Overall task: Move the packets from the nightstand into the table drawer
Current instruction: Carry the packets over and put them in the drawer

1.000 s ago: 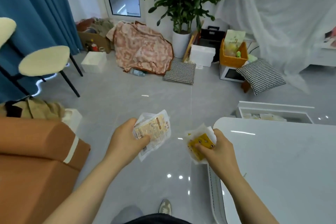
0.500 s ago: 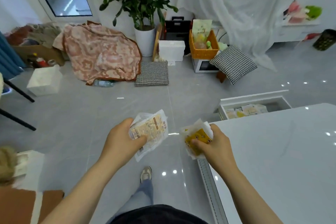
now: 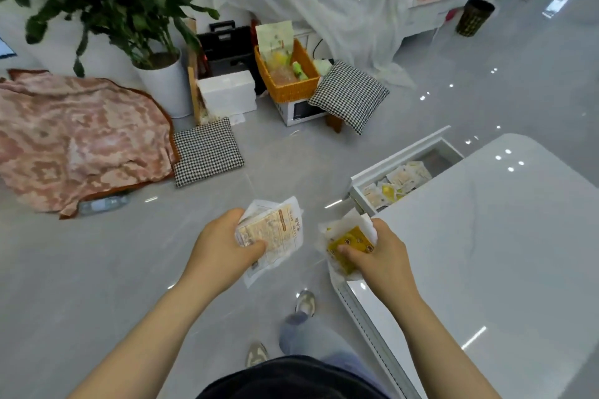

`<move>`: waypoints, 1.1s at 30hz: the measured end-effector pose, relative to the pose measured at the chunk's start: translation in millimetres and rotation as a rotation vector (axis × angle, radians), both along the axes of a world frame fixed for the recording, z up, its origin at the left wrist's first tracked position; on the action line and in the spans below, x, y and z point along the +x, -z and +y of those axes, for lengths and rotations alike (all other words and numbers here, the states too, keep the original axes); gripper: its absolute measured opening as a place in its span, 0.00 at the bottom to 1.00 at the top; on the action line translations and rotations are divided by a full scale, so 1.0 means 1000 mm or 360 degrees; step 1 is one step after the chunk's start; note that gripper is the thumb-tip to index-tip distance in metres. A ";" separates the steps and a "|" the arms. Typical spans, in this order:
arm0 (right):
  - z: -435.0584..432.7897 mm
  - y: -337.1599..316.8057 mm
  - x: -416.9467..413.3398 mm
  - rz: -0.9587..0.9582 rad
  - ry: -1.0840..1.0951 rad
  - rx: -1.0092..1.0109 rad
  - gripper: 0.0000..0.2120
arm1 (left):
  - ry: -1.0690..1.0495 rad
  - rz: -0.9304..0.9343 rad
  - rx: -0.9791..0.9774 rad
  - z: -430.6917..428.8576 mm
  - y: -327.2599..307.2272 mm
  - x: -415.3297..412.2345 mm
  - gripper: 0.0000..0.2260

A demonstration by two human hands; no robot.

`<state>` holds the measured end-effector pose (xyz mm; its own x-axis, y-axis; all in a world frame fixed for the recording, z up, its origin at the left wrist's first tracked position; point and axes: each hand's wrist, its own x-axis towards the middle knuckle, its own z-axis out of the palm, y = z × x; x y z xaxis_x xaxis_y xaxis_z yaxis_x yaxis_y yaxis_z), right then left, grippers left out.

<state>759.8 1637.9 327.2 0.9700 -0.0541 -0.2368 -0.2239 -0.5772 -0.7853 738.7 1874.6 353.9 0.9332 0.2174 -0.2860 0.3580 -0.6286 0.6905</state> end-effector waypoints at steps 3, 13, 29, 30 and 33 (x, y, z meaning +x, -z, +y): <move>-0.006 0.006 0.037 0.0025 0.0060 0.0020 0.16 | 0.0082 0.0007 0.0038 -0.007 0.002 0.049 0.09; -0.046 0.020 0.160 0.0096 0.0276 0.0156 0.19 | 0.0323 0.0017 0.0087 -0.047 0.006 0.198 0.08; -0.074 0.056 0.298 0.0280 0.0839 0.0116 0.17 | 0.0858 0.0164 -0.0002 -0.091 0.043 0.425 0.10; -0.070 0.056 0.312 0.0282 0.0875 0.0124 0.18 | 0.0891 0.0179 -0.0012 -0.089 0.045 0.444 0.10; -0.060 0.056 0.354 0.0278 0.0982 0.0171 0.18 | 0.0983 0.0207 -0.0025 -0.083 0.045 0.501 0.11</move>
